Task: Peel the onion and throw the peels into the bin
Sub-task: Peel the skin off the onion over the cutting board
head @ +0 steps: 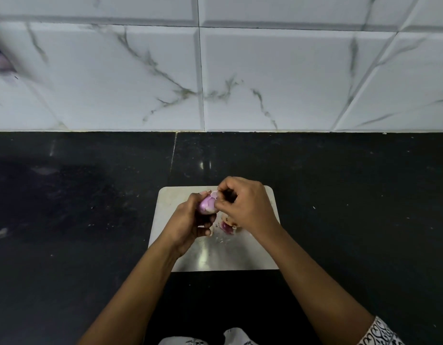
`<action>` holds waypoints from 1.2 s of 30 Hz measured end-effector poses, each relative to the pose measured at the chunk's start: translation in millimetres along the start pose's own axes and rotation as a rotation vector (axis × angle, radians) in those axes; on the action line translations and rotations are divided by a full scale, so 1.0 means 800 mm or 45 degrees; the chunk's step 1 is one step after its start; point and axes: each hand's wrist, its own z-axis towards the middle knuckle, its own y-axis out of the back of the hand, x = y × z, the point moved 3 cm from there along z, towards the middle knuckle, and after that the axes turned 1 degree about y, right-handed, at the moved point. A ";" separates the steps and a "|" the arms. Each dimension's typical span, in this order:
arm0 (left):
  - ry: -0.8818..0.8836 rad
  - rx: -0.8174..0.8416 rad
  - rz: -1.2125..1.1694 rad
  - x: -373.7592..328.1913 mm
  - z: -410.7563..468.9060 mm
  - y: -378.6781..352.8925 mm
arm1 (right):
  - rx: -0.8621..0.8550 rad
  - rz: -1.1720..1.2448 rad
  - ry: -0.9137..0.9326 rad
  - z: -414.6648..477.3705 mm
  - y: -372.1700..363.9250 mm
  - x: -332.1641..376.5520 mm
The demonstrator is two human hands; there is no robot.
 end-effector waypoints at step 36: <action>-0.350 0.091 0.187 0.031 0.006 0.023 | 0.297 -0.265 -0.193 -0.008 -0.014 0.014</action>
